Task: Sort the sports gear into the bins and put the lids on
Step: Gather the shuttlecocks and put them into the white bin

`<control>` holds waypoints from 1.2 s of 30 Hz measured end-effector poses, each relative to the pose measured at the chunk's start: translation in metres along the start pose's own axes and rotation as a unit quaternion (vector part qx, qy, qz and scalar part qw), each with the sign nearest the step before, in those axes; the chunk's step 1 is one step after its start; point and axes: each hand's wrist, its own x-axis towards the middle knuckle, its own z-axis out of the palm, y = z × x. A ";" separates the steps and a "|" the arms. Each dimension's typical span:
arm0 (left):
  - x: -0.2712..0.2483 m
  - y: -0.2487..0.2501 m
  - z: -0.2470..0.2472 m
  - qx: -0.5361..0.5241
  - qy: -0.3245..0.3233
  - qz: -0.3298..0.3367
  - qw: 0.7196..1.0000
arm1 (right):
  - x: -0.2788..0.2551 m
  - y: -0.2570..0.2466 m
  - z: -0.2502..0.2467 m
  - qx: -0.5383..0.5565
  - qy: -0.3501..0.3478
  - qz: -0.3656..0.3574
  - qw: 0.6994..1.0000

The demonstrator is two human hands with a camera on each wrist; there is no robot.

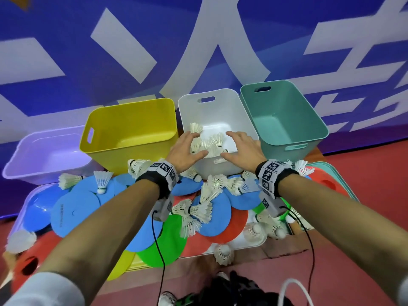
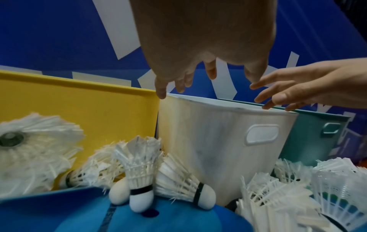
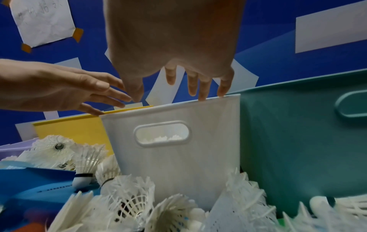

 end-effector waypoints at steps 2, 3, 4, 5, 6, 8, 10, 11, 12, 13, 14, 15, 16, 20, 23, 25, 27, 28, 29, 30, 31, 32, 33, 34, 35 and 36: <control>-0.007 -0.009 -0.003 0.010 0.001 -0.010 1.000 | -0.001 -0.007 0.002 -0.003 -0.002 -0.006 1.000; -0.012 -0.014 -0.006 0.015 0.002 -0.015 1.000 | -0.002 -0.012 0.003 -0.007 -0.001 -0.012 1.000; -0.016 -0.020 -0.009 0.020 0.004 -0.018 1.000 | -0.002 -0.018 0.003 -0.011 0.001 -0.017 1.000; -0.021 -0.026 -0.013 0.024 0.008 -0.020 0.999 | -0.002 -0.026 0.005 -0.015 0.004 -0.023 1.000; -0.026 -0.032 -0.017 0.021 0.014 -0.023 0.999 | -0.002 -0.034 0.006 -0.021 0.008 -0.032 0.999; -0.040 -0.044 -0.028 0.011 0.024 -0.031 0.999 | -0.001 -0.052 0.013 -0.036 0.017 -0.054 0.998; -0.056 -0.060 -0.039 0.002 0.030 -0.041 0.999 | 0.000 -0.075 0.022 -0.045 0.025 -0.082 0.995; -0.066 -0.069 -0.044 0.000 0.035 -0.048 0.998 | 0.000 -0.088 0.027 -0.044 0.026 -0.097 0.994; -0.077 -0.078 -0.050 -0.001 0.041 -0.056 0.998 | 0.000 -0.102 0.031 -0.043 0.026 -0.113 0.992; -0.088 -0.086 -0.055 -0.001 0.048 -0.063 0.997 | 0.000 -0.116 0.036 -0.044 0.024 -0.128 0.990; -0.099 -0.095 -0.061 0.000 0.058 -0.069 0.996 | 0.000 -0.131 0.042 -0.046 0.020 -0.145 0.988; -0.111 -0.106 -0.067 0.000 0.067 -0.077 0.995 | 0.000 -0.146 0.048 -0.048 0.015 -0.163 0.985; -0.123 -0.116 -0.074 -0.002 0.076 -0.086 0.993 | 0.000 -0.160 0.054 -0.049 0.009 -0.182 0.982; -0.170 -0.165 -0.098 -0.022 0.098 -0.143 0.985 | -0.003 -0.221 0.080 -0.065 -0.014 -0.242 0.968; -0.204 -0.198 -0.111 -0.021 0.115 -0.184 0.976 | -0.008 -0.263 0.101 -0.072 -0.034 -0.273 0.959; -0.225 -0.217 -0.117 -0.020 0.128 -0.202 0.971 | -0.012 -0.288 0.117 -0.076 -0.051 -0.292 0.952; -0.241 -0.233 -0.122 -0.014 0.142 -0.218 0.966 | -0.016 -0.309 0.131 -0.079 -0.073 -0.304 0.947; -0.248 -0.241 -0.124 -0.007 0.146 -0.228 0.963 | -0.018 -0.318 0.137 -0.081 -0.083 -0.309 0.944; -0.255 -0.248 -0.126 0.003 0.150 -0.238 0.960 | -0.020 -0.327 0.142 -0.084 -0.091 -0.313 0.941; -0.262 -0.256 -0.128 0.011 0.152 -0.249 0.956 | -0.022 -0.336 0.147 -0.088 -0.099 -0.317 0.939; -0.267 -0.263 -0.129 0.014 0.154 -0.259 0.953 | -0.023 -0.343 0.152 -0.090 -0.106 -0.320 0.937; -0.273 -0.271 -0.131 0.009 0.155 -0.270 0.950 | -0.024 -0.350 0.158 -0.093 -0.113 -0.323 0.935; -0.278 -0.279 -0.132 0.002 0.156 -0.282 0.947 | -0.025 -0.357 0.163 -0.095 -0.119 -0.326 0.933; -0.282 -0.285 -0.134 -0.004 0.157 -0.294 0.943 | -0.025 -0.364 0.169 -0.096 -0.125 -0.328 0.932; -0.286 -0.292 -0.136 -0.007 0.157 -0.306 0.939 | -0.026 -0.370 0.174 -0.098 -0.132 -0.329 0.930; -0.290 -0.297 -0.138 -0.002 0.156 -0.315 0.936 | -0.026 -0.376 0.179 -0.099 -0.140 -0.329 0.929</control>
